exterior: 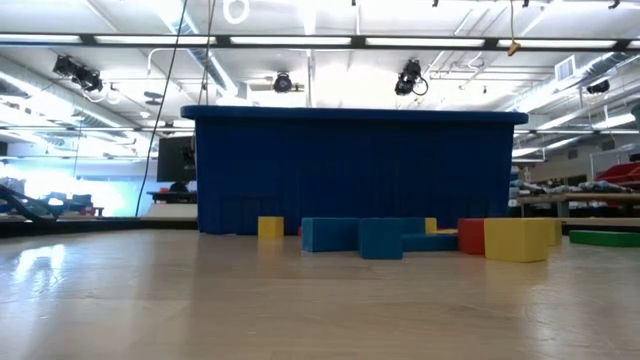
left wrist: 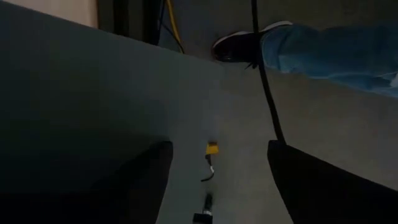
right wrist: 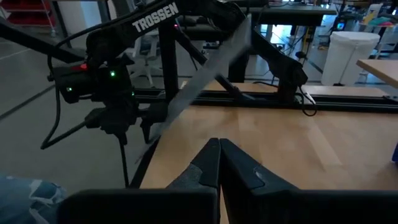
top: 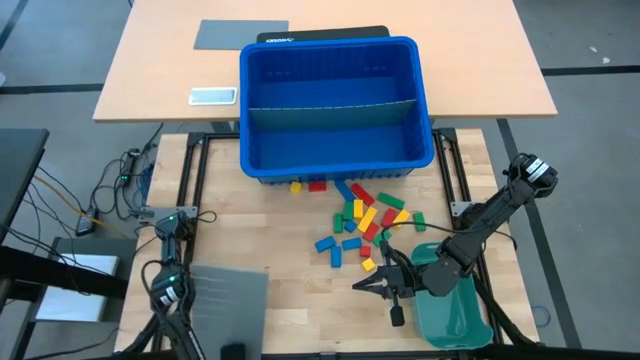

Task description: Sort Items/Unsort Items

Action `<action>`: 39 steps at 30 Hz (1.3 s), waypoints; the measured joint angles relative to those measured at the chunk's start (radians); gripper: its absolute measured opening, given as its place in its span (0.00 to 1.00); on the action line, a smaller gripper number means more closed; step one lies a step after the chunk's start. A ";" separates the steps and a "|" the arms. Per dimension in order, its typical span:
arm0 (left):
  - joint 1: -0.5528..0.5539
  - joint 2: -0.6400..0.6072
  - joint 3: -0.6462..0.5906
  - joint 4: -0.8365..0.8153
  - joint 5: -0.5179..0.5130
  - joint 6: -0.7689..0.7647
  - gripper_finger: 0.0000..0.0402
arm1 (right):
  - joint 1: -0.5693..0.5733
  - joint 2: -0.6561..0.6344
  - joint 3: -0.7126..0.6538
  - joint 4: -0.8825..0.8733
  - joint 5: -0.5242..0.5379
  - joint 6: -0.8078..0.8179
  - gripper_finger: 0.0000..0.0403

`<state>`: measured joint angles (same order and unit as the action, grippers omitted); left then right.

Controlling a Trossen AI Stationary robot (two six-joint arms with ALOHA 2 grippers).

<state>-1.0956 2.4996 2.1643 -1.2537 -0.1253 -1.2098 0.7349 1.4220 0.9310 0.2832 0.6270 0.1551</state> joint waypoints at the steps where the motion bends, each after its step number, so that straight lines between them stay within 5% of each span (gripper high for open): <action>1: 0.001 0.000 0.000 -0.001 0.000 0.000 0.70 | 0.000 0.000 0.000 0.000 0.000 -0.002 0.00; 7: 0.007 0.000 0.002 -0.010 -0.004 0.001 0.70 | -0.004 0.000 0.000 0.056 0.004 -0.010 0.02; 15: 0.008 -0.002 0.002 -0.021 -0.015 0.002 0.70 | -0.155 0.028 0.000 0.125 -0.038 0.212 0.11; 21: 0.013 -0.002 -0.003 -0.085 -0.046 0.003 0.70 | -0.289 0.190 0.000 0.330 -0.252 0.387 0.26; 30: 0.012 0.000 -0.003 -0.105 -0.044 0.004 0.70 | -0.349 0.453 0.000 0.557 -0.330 0.570 0.42; 39: 0.009 -0.001 -0.010 -0.080 -0.085 -0.006 0.70 | -0.349 0.504 0.002 0.653 -0.336 0.563 0.43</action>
<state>-1.0863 2.4991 2.1548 -1.3338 -0.2107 -1.2158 0.3862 1.9255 0.9330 0.9367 0.2911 0.7180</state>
